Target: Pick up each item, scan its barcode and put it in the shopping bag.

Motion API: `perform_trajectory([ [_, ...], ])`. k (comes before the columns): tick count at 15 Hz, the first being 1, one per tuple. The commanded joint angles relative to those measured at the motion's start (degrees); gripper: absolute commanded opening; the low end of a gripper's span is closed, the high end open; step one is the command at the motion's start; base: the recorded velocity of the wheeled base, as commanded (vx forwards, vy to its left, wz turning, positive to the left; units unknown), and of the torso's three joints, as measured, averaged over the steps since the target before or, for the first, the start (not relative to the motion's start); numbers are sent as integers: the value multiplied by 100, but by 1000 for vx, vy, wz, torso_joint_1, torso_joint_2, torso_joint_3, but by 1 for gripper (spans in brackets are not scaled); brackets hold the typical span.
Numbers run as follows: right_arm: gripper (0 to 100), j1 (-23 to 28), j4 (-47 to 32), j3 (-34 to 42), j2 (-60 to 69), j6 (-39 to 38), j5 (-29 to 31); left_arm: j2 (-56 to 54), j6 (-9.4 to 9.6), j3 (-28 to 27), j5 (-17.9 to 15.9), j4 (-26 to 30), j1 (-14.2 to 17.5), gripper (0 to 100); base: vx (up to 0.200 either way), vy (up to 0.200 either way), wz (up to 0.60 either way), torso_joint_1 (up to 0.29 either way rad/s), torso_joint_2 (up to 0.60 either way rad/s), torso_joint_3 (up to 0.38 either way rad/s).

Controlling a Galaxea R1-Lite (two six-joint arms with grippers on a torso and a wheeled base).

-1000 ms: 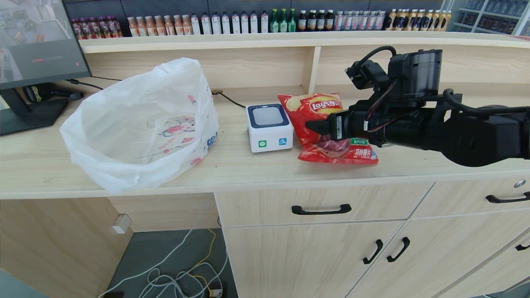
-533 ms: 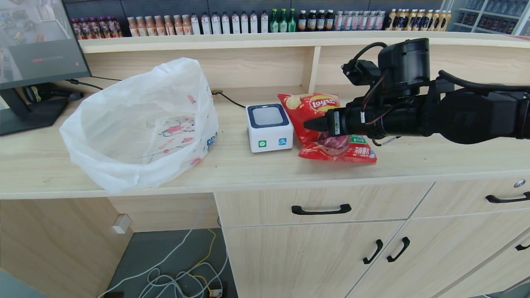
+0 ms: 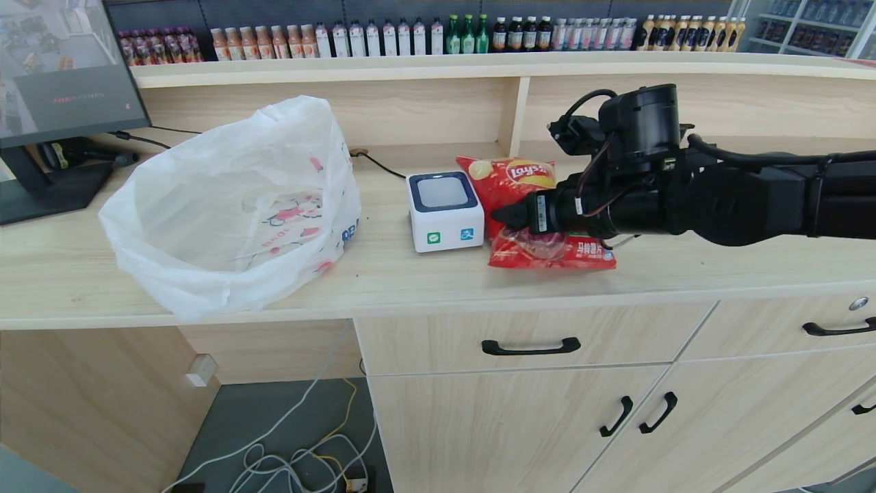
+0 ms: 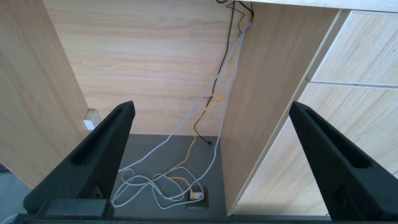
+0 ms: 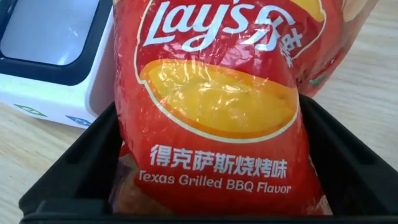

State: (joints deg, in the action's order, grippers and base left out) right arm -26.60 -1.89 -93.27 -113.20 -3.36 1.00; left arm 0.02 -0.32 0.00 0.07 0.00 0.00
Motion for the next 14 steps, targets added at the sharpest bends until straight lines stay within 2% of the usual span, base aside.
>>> perform_trajectory([
  [1,100,-38,-13,37,-44,-6,-3,-2,-3,0,1,0,0,100,0,0,0,0,0,0],
  [2,100,-38,-13,63,-35,-15,-3,-2,-3,0,1,0,0,100,0,0,0,0,0,0],
  [3,0,-82,4,72,-26,-85,6,-2,-3,0,1,0,0,100,0,0,0,0,0,0],
  [9,0,-73,66,292,123,-367,41,-2,-3,0,1,0,0,100,0,0,0,0,0,0],
  [14,0,-100,66,705,756,-173,32,-2,-3,0,-7,0,0,100,0,0,0,0,0,0],
])
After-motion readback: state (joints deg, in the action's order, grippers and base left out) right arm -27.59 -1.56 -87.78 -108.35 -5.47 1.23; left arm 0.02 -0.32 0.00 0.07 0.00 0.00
